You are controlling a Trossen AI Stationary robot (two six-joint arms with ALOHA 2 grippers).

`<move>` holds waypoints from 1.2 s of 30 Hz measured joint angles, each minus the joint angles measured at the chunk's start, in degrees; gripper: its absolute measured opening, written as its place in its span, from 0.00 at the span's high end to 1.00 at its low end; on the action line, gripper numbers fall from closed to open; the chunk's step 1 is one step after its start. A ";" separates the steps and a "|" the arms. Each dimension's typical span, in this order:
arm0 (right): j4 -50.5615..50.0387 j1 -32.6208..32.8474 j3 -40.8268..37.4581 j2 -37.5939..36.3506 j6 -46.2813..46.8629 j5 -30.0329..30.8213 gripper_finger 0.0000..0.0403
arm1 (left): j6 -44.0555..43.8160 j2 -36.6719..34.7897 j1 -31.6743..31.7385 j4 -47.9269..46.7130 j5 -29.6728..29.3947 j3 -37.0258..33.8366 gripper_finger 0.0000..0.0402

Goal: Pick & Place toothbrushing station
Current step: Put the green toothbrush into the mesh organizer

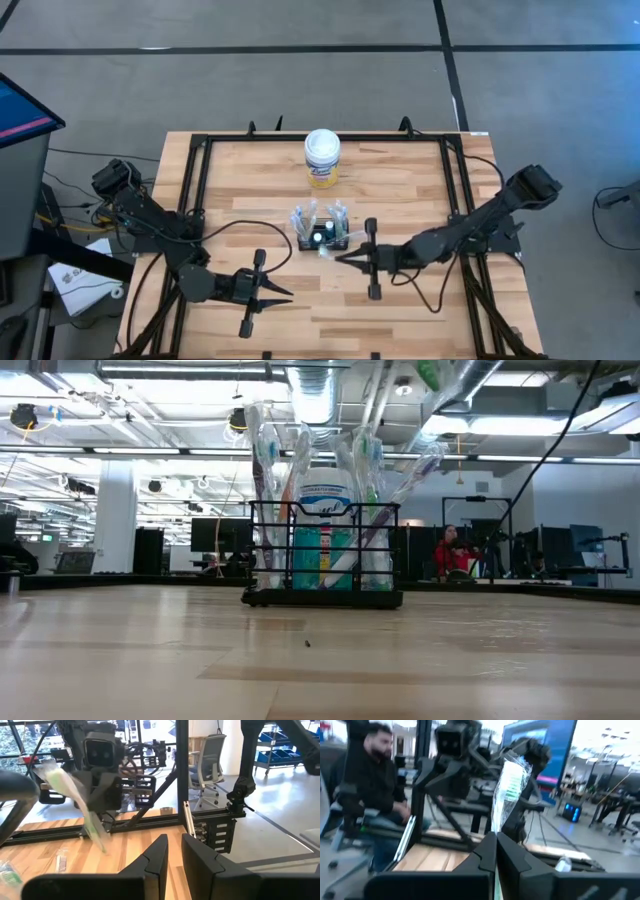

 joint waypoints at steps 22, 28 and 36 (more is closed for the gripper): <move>30.47 -8.14 -13.73 0.58 -1.72 -7.16 1.00 | -0.26 0.00 1.86 -0.28 0.04 0.00 0.88; 41.40 -9.87 -13.97 6.65 -2.79 -11.61 1.00 | -0.35 0.00 1.86 -0.35 0.04 0.00 0.88; 44.77 -12.81 -12.97 14.05 -1.28 -14.13 1.00 | -0.39 0.00 1.84 -0.51 0.04 0.00 0.88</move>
